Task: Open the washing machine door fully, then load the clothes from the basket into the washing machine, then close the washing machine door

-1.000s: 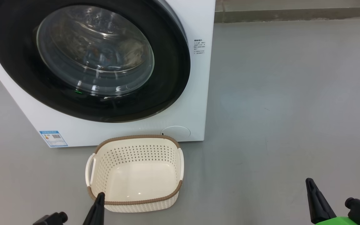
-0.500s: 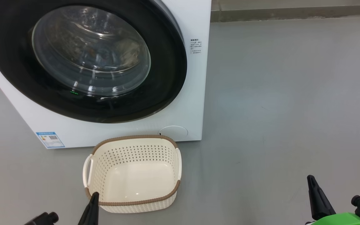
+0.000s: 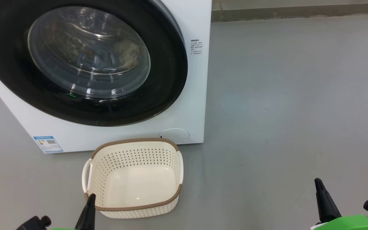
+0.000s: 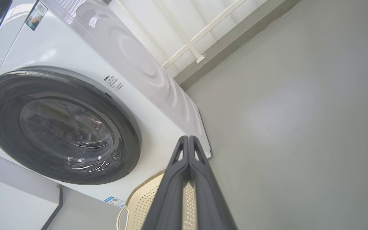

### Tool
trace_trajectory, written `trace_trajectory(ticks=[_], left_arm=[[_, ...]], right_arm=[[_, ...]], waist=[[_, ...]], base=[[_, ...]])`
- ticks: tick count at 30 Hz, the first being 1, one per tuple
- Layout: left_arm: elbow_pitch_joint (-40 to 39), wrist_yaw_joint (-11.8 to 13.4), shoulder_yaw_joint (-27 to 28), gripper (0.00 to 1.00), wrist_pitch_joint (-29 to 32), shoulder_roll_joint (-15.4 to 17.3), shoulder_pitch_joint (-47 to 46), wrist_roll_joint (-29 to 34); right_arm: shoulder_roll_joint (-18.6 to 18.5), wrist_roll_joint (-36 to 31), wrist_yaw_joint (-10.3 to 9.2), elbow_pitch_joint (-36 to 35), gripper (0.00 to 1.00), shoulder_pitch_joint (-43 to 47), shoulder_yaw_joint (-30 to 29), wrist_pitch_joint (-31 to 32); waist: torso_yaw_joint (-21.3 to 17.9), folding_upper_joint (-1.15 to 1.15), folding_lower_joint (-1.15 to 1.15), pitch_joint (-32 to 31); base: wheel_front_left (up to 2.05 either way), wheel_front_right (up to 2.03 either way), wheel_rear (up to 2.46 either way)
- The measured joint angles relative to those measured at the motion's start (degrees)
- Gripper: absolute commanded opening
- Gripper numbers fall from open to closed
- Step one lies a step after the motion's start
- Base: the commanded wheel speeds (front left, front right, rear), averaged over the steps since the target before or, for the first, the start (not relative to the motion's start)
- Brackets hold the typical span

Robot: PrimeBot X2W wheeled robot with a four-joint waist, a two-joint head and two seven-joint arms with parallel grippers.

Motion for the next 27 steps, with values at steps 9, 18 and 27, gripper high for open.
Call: trace_trajectory(ticks=[9, 18, 27], left_arm=[[0.08, 0.0, 1.32, 0.0, 1.46, -0.16, -0.7, -4.61], [0.16, 0.0, 2.77, 0.0, 2.98, -0.25, -0.89, -9.49], [0.26, 0.0, 4.17, 0.0, 4.44, -0.48, -1.51, -14.01]], right_arm=[[-0.03, 6.34, 0.0, 0.36, 0.0, -1.01, 0.0, 1.15], [-0.05, 12.78, -0.01, 0.74, 0.0, -1.38, 0.0, 2.83], [-0.08, 19.22, -0.02, 1.18, 0.0, -2.3, 0.0, 4.09]], waist=[[-0.47, 0.0, 0.0, 0.08], [-0.94, 0.0, 0.0, 0.15], [-1.41, 0.0, 0.0, 0.23]], base=[[0.0, 0.0, 0.0], [0.0, 0.0, 0.0], [0.0, 0.0, 0.0]])
